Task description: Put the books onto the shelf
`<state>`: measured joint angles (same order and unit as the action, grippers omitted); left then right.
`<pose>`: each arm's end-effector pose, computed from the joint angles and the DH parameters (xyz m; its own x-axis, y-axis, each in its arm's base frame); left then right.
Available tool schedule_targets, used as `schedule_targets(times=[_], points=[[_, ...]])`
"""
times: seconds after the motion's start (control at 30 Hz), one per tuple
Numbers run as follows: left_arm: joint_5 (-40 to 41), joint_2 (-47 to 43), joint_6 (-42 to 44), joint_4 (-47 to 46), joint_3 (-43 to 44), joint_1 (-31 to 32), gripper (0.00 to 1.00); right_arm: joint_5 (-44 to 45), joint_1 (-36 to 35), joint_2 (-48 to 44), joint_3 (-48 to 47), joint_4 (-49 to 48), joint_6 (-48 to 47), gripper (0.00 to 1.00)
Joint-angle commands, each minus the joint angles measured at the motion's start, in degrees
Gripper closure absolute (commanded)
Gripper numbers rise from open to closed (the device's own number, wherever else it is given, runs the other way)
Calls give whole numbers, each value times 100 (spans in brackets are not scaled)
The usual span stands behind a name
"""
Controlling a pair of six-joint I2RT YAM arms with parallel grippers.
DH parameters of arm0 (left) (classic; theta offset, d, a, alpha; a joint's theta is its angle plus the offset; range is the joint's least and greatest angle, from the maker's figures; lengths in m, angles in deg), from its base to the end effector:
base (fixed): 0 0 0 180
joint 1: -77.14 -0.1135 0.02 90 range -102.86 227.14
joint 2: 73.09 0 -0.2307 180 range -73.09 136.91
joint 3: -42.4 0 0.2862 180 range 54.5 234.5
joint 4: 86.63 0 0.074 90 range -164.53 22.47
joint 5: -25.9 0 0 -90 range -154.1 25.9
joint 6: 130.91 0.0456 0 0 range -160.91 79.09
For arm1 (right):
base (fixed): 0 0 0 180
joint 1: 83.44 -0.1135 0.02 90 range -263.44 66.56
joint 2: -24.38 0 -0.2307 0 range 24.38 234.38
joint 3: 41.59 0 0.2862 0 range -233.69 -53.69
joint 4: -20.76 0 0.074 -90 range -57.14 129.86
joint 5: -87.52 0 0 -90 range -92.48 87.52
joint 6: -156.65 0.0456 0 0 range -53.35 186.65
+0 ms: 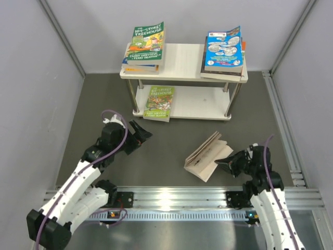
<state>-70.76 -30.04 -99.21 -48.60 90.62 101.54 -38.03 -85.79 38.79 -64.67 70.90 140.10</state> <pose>0.2133 -0.1026 0.2320 -0.6842 -0.6176 -0.3879 -0.1582 0.6449 -0.7477 0.1615 0.0332 0.1405 -0.6377 0.7544 0.1556 0.5008 0.2525 0.8279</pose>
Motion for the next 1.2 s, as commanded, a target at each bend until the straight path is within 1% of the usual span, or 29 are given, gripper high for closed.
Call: schedule_targets(times=[0.0, 0.03, 0.07, 0.1, 0.13, 0.2, 0.23, 0.3, 0.4, 0.43, 0.47, 0.53, 0.57, 0.6, 0.63, 0.67, 0.7, 0.73, 0.8, 0.93, 1.0, 1.07, 1.1, 1.13, 1.17], points=[[-327, 352, 346, -386, 229, 3, 3, 372, -73, 780, -693, 1336, -1568, 100], [-389, 449, 355, -448, 220, 12, 3, 521, -73, 1008, -1017, 1538, -2145, 100], [-502, 659, 346, -527, 220, 29, 4, 871, -73, 1498, -1203, 2009, -2438, 100], [-538, 765, 337, -693, 220, 99, 4, 1031, -73, 1738, -1361, 2179, -2702, 100], [-573, 880, 320, -782, 220, 143, 4, 1163, -73, 2149, -1641, 2329, -3183, 100], [-478, 1170, 311, -1088, 220, 406, 4, 1191, -73, 2486, -1862, 2410, -3608, 100], [-425, 1275, 328, -1203, 238, 529, 4, 1130, -81, 2835, -1924, 2436, -4010, 100], [-302, 1635, 346, -1475, 316, 933, 4, 1208, -90, 3145, -2117, 2594, -4424, 100], [-292, 2241, 364, -1714, 457, 1505, 3, 1095, -335, 3610, -2154, 2533, -4524, 100], [-319, 2565, 320, -1854, 492, 1645, 3, 1085, -502, 3699, -2136, 2515, -4532, 100], [-345, 2725, 311, -1925, 571, 1899, 3, 1094, -538, 3761, -2127, 2472, -4533, 100], [-336, 3128, 285, -1995, 659, 2138, 3, 1094, -591, 3840, -2110, 2410, -4515, 100], [-345, 3235, 267, -2109, 721, 2321, 4, 1199, -600, 3849, -2127, 2410, -4524, 95], [-354, 3341, 241, -2162, 747, 2376, 4, 1252, -591, 3858, -2188, 2410, -4515, 86], [-432, 3524, 206, -2224, 774, 2420, 4, 1313, -600, 3850, -2206, 2384, -4498, 51], [-511, 3622, 197, -2302, 843, 2472, 4, 1366, -600, 3858, -2232, 2375, -4489, 37], [-573, 3719, 188, -2321, 914, 2508, 4, 1401, -600, 3867, -2302, 2375, -4471, 27], [-669, 3911, 249, -2321, 1036, 2534, 4, 1497, -600, 3858, -2338, 2375, -4454, 12], [-732, 4105, 293, -2233, 1177, 2639, 4, 1630, -600, 3867, -2487, 2436, -4375, 2], [-837, 4483, 372, -2075, 1450, 2771, 4, 1841, -600, 3710, -2681, 2472, -4138, 0], [-890, 4563, 381, -2040, 1477, 2772, 5, 1789, -591, 3648, -2542, 2296, -3875, 0], [-925, 4625, 381, -2057, 1495, 2772, 5, 1368, -600, 3455, -2278, 1657, -3620, 0], [-977, 4651, 381, -2066, 1486, 2772, 5, 1193, -600, 3384, -1920, 1384, -3305, 0], [-1030, 4669, 364, -2144, 1460, 2772, 5, 991, -600, 3288, -1734, 885, -3145, 0], [-1066, 4678, 337, -2189, 1433, 2772, 5, 945, -600, 3252, -1549, 672, -3005, 0]])
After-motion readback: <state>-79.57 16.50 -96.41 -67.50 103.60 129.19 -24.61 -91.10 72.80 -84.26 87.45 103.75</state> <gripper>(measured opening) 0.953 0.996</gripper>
